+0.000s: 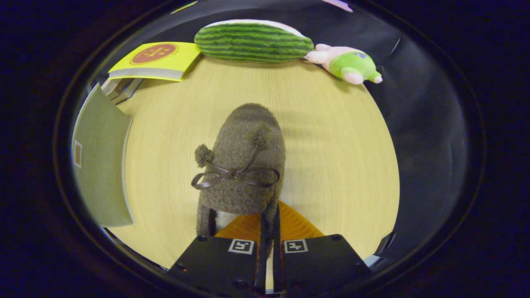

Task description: Open the storage box then place both shoes into the box .Put the left shoe in first, then the right shoe, with the right side of both shoes facing outward in a uniform manner.

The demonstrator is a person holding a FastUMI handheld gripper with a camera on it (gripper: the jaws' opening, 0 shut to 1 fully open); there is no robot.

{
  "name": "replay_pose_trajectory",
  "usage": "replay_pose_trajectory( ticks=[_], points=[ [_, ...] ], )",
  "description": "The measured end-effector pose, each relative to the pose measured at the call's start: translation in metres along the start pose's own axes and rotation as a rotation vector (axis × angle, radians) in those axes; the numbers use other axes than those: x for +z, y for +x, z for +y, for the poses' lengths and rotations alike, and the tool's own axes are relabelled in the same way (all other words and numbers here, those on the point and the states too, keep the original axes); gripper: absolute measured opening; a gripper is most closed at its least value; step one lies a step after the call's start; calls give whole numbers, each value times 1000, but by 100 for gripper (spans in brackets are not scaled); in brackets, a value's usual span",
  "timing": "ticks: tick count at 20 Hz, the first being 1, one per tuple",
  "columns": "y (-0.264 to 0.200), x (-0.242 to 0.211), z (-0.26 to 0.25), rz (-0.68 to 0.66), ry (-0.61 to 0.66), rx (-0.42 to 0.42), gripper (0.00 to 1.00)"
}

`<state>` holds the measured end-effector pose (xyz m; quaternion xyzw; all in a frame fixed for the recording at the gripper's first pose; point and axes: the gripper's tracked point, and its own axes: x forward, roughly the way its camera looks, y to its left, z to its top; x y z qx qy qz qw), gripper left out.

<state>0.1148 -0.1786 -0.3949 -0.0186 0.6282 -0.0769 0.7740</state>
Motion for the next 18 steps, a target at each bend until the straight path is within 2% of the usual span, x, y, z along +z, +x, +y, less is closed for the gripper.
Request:
replay_pose_trajectory(
  ticks=[1,6,10,18],
  points=[
    [-1,-2,2,3,19,8,7],
    [-29,0,15,-22,58,67,6],
    [-75,-1,43,-15,100,202,6],
    [-173,17,95,-134,107,284,6]
  ],
)
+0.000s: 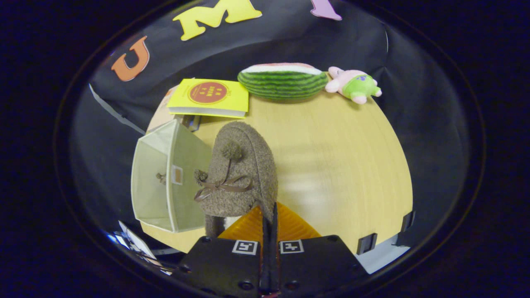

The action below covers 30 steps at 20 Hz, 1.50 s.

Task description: Open the storage box then place both shoes into the box .Put the left shoe in first, then the right shoe, with the right side of both shoes facing outward in a uniform manner.

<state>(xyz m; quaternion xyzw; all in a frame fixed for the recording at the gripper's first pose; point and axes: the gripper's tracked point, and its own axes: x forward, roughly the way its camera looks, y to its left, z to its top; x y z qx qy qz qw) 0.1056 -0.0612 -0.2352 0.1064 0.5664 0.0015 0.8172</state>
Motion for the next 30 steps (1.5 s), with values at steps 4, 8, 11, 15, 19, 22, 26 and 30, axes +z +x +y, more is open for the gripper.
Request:
replay_pose_trajectory(
  ticks=[4,8,11,15,19,22,26,30],
  points=[
    [-27,14,55,-70,7,35,6],
    [-37,27,121,-131,-3,93,6],
    [-31,34,160,-201,-30,78,6],
    [-9,34,206,-263,-42,89,6],
    [21,31,213,-320,-92,12,6],
    [43,20,214,-303,-93,-7,6],
    [56,6,202,-286,-83,-53,6],
    [58,4,203,-275,-76,-28,21]
  ],
)
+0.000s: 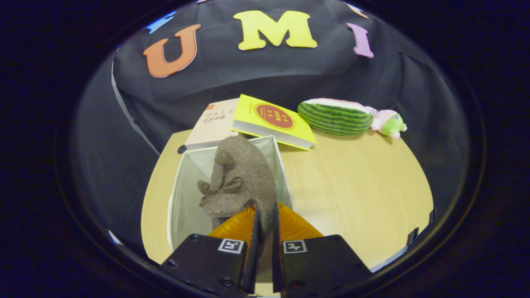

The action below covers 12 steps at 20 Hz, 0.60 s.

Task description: Open the storage box then place both shoes into the box .Put the left shoe in first, then the right shoe, with the right side of both shoes facing outward in a uniform manner.

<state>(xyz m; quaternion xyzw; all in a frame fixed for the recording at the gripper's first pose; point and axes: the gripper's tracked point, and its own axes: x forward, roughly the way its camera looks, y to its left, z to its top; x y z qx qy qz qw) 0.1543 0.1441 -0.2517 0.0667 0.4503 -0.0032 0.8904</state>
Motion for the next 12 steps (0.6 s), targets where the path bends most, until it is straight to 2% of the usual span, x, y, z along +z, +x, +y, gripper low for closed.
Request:
replay_pose_trajectory(
  ticks=[2,6,12],
  points=[
    [-12,11,-3,-17,-34,-21,37],
    [-32,25,1,-47,-85,-48,84],
    [-70,57,-4,-186,-99,-61,87]
  ],
)
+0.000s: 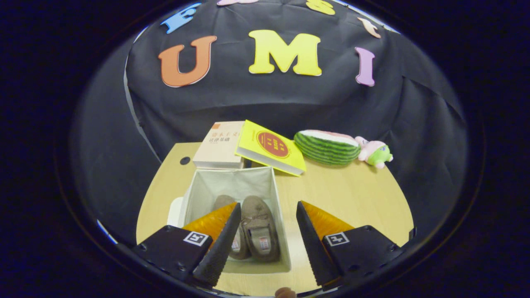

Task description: Open the storage box then place both shoes into the box .Put the left shoe in first, then the right shoe, with the right side of both shoes facing outward in a uniform manner.

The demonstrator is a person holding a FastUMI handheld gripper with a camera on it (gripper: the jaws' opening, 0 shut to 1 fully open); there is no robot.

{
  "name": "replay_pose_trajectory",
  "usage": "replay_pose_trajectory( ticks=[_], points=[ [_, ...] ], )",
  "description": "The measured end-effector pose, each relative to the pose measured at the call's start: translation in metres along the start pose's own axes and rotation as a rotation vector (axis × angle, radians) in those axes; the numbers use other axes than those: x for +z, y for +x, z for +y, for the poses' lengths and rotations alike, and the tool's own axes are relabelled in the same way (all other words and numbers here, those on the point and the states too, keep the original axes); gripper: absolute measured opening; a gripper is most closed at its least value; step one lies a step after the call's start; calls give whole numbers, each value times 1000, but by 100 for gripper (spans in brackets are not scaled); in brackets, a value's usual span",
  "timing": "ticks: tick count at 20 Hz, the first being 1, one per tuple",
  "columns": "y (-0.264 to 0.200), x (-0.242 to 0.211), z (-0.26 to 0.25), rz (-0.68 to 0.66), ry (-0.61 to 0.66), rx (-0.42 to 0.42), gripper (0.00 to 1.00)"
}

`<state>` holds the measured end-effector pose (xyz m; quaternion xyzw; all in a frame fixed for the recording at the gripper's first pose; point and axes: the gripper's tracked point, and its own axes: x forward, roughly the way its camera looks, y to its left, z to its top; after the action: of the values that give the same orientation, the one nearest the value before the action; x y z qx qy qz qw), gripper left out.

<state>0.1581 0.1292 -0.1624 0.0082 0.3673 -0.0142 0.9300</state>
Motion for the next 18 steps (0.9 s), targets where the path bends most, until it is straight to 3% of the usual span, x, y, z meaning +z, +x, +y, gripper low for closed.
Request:
replay_pose_trajectory(
  ticks=[4,10,12,18],
  points=[
    [-33,25,-8,-98,41,62,87],
    [-110,70,-73,-399,110,2,87],
    [-148,78,-90,-512,142,10,94],
    [-214,69,-104,-644,48,26,100]
  ],
)
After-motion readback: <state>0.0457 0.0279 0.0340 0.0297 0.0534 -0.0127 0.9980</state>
